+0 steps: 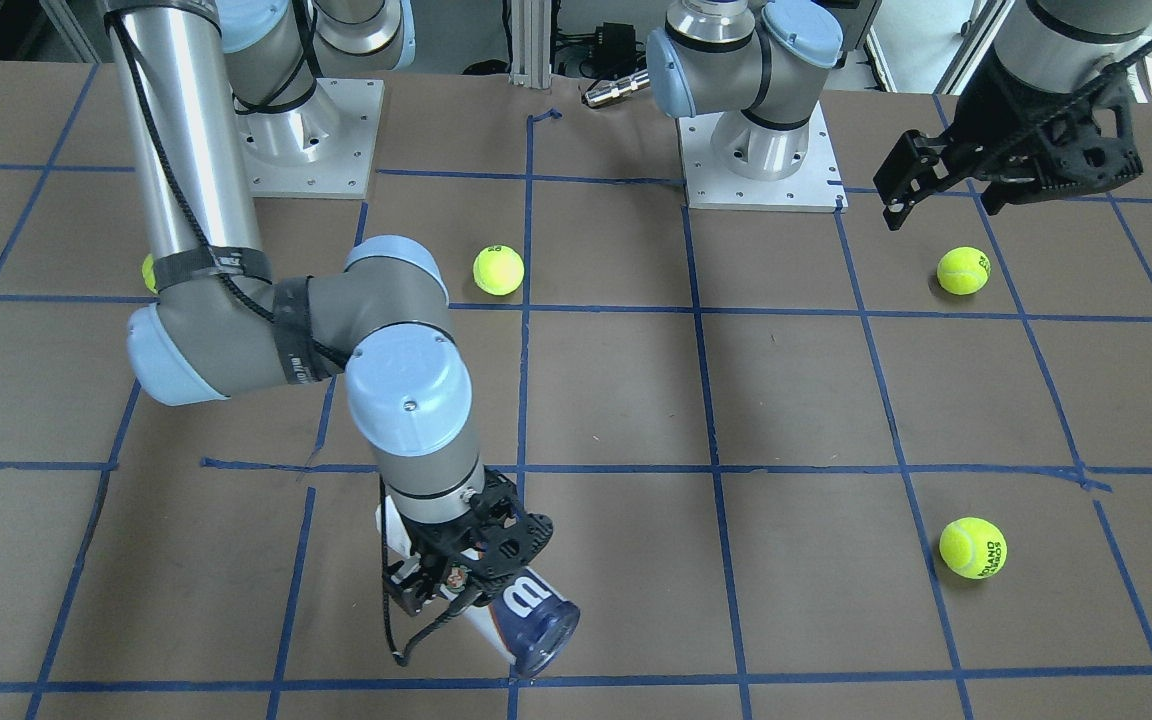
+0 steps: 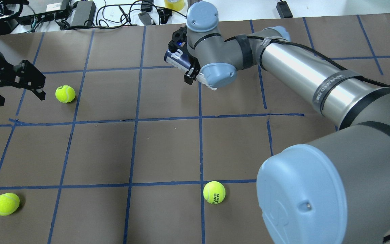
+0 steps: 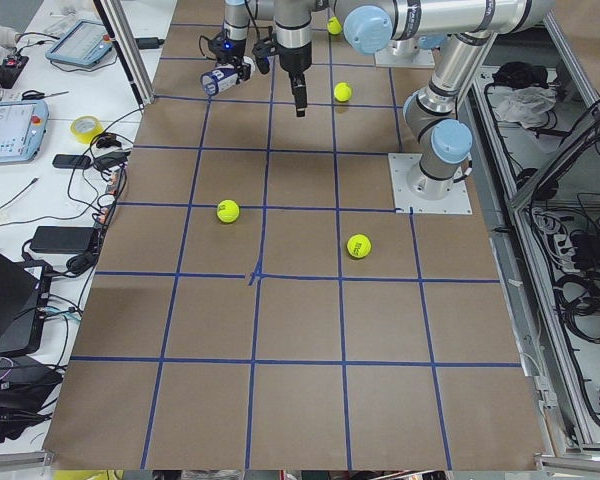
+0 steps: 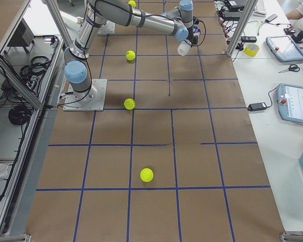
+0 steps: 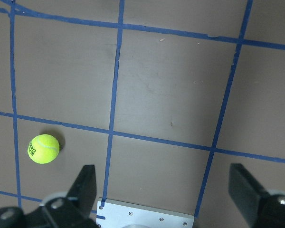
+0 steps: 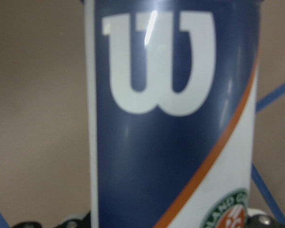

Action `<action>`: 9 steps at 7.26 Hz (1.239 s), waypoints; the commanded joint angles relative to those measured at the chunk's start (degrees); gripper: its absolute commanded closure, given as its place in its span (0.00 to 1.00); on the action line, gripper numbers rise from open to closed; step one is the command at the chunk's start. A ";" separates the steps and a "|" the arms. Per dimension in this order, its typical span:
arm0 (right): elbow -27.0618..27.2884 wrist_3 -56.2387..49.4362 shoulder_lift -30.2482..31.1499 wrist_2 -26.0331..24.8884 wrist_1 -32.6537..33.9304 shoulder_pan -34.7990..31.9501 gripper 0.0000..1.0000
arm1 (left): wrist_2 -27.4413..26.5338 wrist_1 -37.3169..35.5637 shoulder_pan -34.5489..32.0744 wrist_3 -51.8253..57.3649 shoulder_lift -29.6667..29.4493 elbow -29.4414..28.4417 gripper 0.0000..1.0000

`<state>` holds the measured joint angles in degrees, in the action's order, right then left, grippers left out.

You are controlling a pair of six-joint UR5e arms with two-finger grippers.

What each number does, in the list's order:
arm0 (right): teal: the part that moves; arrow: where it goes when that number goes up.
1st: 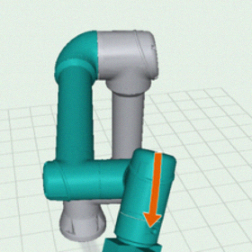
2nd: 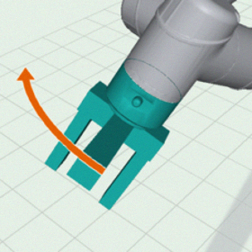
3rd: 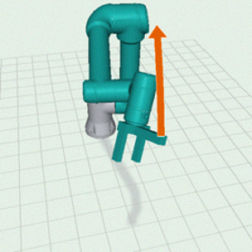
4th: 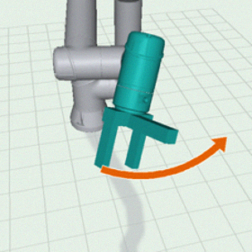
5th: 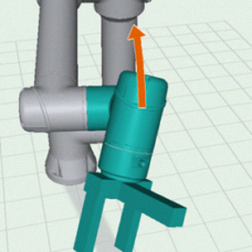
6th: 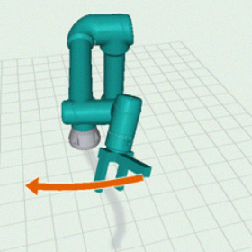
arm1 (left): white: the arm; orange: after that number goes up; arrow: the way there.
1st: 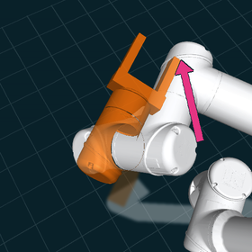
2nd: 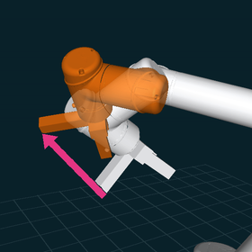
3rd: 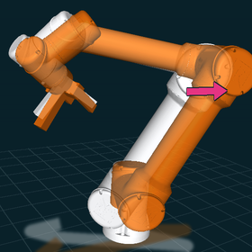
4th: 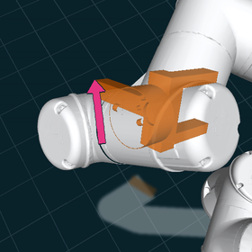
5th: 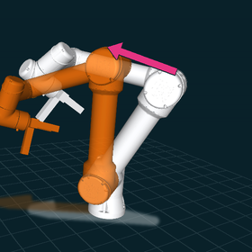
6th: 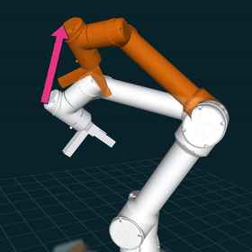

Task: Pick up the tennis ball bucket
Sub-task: 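Lift the tube with the right gripper and carry it toward the table center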

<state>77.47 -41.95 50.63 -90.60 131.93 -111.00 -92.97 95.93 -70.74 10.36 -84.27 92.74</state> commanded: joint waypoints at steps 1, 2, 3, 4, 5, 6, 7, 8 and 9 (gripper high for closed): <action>-0.21 -8.66 -3.07 -1.33 7.00 -5.09 0.31 | 0.60 -0.04 2.10 1.68 -0.02 0.07 0.00; -0.38 -9.90 -4.21 -1.77 10.33 -5.80 0.31 | 2.77 -0.04 2.10 1.59 -0.01 -0.19 0.00; 0.14 -13.91 -4.66 -1.77 11.33 -6.33 0.28 | 2.62 -0.04 2.10 1.51 -0.01 -0.20 0.00; 0.23 -15.43 -5.18 -2.30 11.77 -6.42 0.27 | 2.36 1.01 1.66 0.64 0.16 -0.11 0.00; -0.03 -15.79 -6.06 -3.69 12.30 -6.60 0.28 | 2.53 1.54 1.22 -0.77 0.16 -0.11 0.00; 0.14 -16.32 -6.59 -3.88 12.21 -6.69 0.28 | 2.62 1.54 1.05 -0.78 0.25 0.07 0.00; 0.31 -16.33 -6.51 -4.58 11.87 -7.04 0.24 | 2.79 1.54 0.96 -0.78 0.16 0.15 0.00; -0.12 -16.33 -6.42 -4.93 10.64 -7.13 0.19 | 3.06 1.54 0.96 -0.87 0.16 0.16 0.00; -0.56 -16.41 -6.24 -5.02 7.76 -7.13 0.18 | 4.80 1.72 0.87 -0.78 0.16 0.33 0.00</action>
<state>77.37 -58.25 44.26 -95.33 142.35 -118.04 -89.62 97.50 -69.78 9.57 -84.10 92.93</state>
